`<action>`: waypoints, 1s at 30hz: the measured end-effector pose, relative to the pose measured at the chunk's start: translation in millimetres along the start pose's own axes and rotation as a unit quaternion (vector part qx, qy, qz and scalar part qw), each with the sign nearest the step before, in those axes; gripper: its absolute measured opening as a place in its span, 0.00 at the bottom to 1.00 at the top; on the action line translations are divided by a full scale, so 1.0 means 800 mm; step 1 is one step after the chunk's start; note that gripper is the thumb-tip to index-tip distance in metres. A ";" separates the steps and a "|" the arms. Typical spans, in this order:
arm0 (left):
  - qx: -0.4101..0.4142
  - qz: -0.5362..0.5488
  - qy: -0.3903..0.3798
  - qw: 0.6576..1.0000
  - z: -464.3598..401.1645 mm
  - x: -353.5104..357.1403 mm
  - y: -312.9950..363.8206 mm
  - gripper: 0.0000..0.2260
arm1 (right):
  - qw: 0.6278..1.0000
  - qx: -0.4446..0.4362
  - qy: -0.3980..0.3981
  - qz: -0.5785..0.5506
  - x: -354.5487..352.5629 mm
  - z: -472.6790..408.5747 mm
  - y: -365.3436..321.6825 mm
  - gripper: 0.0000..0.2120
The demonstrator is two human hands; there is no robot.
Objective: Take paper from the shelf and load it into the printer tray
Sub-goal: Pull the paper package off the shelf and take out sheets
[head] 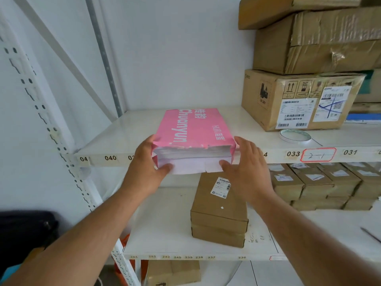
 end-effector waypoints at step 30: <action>0.250 -0.376 -0.233 0.861 -0.086 0.046 0.098 0.34 | 0.641 0.392 -0.016 -0.660 0.089 0.065 -0.059 0.11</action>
Point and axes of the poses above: each hand's wrist, its own z-axis away from the middle knuckle, its own x-axis out of the palm, y = z × x, the point moved 7 cm from there along -z, towards the middle knuckle, and after that the axes turned 2 degrees about y, right-handed, at the moved point
